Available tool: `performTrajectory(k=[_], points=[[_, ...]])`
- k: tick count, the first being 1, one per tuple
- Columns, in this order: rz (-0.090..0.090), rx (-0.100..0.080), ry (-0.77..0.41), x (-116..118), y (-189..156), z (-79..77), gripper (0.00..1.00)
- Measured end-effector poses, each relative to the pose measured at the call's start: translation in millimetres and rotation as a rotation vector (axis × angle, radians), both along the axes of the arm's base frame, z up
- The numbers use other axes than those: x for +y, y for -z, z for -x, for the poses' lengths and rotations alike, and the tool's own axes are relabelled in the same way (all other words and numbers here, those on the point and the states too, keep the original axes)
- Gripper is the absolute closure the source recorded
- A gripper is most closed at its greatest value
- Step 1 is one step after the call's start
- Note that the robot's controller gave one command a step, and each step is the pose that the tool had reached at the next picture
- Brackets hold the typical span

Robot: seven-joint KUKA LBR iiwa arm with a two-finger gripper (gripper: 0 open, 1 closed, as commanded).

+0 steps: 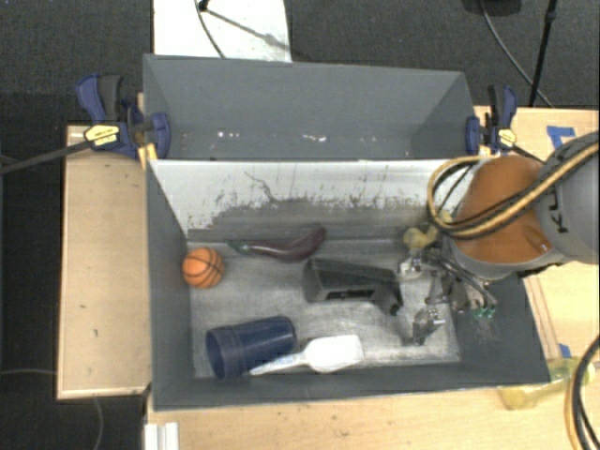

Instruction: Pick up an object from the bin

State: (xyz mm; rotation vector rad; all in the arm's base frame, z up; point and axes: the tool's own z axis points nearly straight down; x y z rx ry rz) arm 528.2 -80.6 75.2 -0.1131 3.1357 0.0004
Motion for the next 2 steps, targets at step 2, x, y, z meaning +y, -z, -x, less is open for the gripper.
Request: performTrajectory(k=[2], points=[[0.001, -0.009, 0.151, 51.0, 1.5, -8.3, 1.0]])
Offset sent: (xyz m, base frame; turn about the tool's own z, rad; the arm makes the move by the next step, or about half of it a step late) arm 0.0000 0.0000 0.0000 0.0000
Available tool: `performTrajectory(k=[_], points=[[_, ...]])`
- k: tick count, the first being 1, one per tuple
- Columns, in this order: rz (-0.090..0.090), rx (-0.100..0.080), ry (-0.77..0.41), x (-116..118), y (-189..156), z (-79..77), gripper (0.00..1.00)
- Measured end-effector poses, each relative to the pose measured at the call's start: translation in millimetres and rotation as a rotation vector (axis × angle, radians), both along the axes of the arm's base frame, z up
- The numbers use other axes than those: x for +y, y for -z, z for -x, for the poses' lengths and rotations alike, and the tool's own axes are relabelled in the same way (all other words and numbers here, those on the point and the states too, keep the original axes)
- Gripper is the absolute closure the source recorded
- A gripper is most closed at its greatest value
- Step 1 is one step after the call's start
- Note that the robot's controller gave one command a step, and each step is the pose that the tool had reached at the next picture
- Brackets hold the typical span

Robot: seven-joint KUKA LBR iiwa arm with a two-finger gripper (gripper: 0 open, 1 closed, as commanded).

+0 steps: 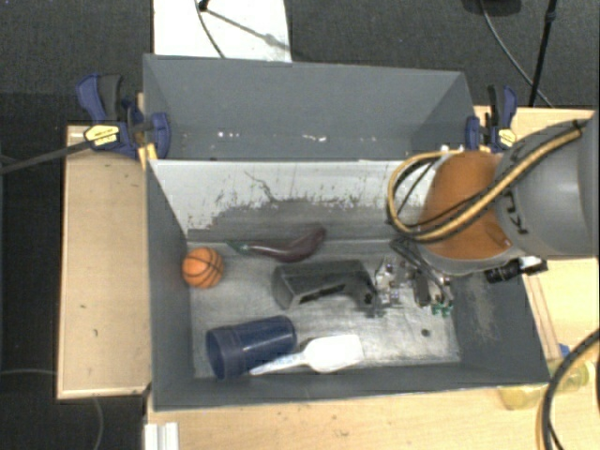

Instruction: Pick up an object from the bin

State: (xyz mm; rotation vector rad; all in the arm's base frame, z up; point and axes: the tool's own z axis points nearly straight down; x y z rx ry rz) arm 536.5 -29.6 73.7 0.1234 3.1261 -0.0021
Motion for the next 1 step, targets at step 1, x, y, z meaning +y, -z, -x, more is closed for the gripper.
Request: performTrajectory(k=[1], points=[[-0.001, 0.013, -0.043, 1.3, -30.3, 0.8, 1.0]])
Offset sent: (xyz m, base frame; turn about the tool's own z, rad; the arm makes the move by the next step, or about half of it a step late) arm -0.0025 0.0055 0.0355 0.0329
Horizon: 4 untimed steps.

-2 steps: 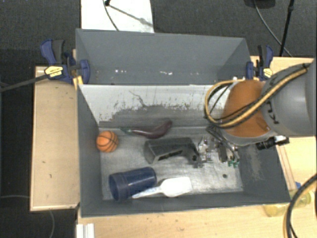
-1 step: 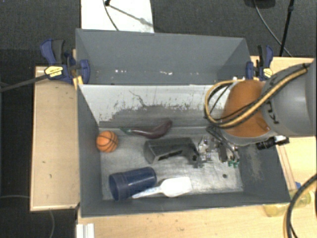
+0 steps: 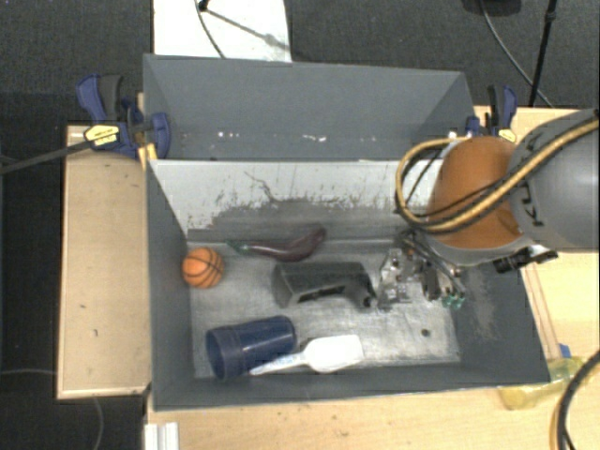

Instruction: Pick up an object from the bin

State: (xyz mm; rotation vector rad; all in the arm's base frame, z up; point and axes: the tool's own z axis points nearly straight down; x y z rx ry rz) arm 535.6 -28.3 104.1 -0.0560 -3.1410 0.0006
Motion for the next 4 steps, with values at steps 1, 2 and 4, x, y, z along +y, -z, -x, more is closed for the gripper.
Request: performTrajectory(k=[1, 2, 4], points=[[0.0, -0.007, -0.002, 1, -51, -1.7, 0.0], [-0.001, -0.002, 0.002, 1, -46, -0.8, 0.0], [-0.002, -0.021, -0.14, 42, 27, -36.7, 1.0]])
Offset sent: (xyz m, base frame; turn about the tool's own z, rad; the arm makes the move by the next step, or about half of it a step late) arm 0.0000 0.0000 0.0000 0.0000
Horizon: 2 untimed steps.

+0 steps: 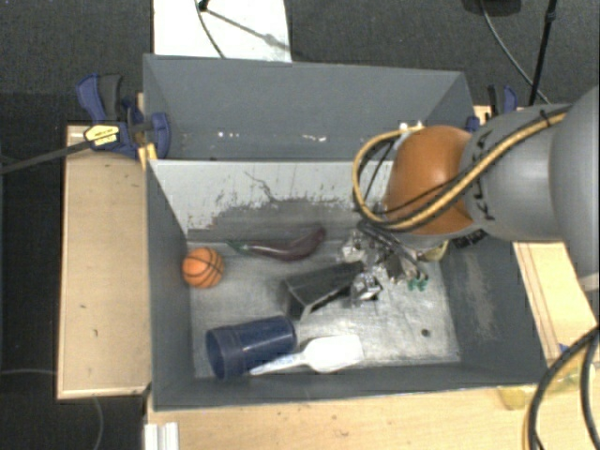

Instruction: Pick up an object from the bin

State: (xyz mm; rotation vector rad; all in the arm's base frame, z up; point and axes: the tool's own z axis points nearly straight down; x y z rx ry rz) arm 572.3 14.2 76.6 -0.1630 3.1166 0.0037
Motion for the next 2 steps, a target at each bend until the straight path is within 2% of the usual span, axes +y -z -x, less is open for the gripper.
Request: performTrajectory(k=[1, 2], points=[[0.0, 0.0, 0.0, 0, 0, 0.0, 1.0], [0.004, 0.017, -0.02, 6, -154, 4.3, 1.0]])
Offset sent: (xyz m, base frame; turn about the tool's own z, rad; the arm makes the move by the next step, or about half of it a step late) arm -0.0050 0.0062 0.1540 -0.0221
